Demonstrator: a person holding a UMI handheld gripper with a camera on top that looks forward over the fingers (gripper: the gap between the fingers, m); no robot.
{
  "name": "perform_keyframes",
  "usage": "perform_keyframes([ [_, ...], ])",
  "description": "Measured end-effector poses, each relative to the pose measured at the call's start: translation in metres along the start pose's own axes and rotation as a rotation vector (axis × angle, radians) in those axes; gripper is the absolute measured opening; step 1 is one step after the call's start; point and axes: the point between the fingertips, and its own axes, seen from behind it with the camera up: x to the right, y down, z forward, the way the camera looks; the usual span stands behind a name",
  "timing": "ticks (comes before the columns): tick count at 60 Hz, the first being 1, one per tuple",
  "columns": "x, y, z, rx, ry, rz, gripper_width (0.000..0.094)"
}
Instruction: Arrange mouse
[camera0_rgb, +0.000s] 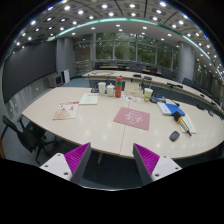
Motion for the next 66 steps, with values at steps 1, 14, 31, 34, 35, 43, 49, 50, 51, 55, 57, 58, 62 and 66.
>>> perform_keyframes([
  [1,0.003,0.002,0.000,-0.004,0.006,0.001,0.0862],
  [14,0.098,0.059,0.017,-0.040,0.111,0.025,0.0856],
  [31,0.270,0.107,0.080,-0.045,0.247,0.094,0.0860],
  [34,0.300,0.106,0.099,-0.018,0.257,0.101,0.0860],
  [35,0.309,0.106,0.106,-0.015,0.260,0.104,0.0859],
  [43,0.367,0.104,0.173,-0.017,0.261,0.146,0.0856],
  [49,0.395,0.097,0.217,-0.009,0.240,0.171,0.0855],
  [50,0.399,0.097,0.223,-0.013,0.236,0.174,0.0854],
  [51,0.402,0.096,0.229,-0.016,0.233,0.177,0.0854],
  [55,0.416,0.095,0.251,-0.029,0.226,0.192,0.0855],
  [57,0.420,0.095,0.262,-0.032,0.218,0.204,0.0854],
  [58,0.421,0.094,0.267,-0.034,0.211,0.211,0.0856],
  [62,0.426,0.090,0.281,-0.035,0.191,0.239,0.0858],
  [66,0.430,0.079,0.293,-0.027,0.183,0.235,0.0849],
])
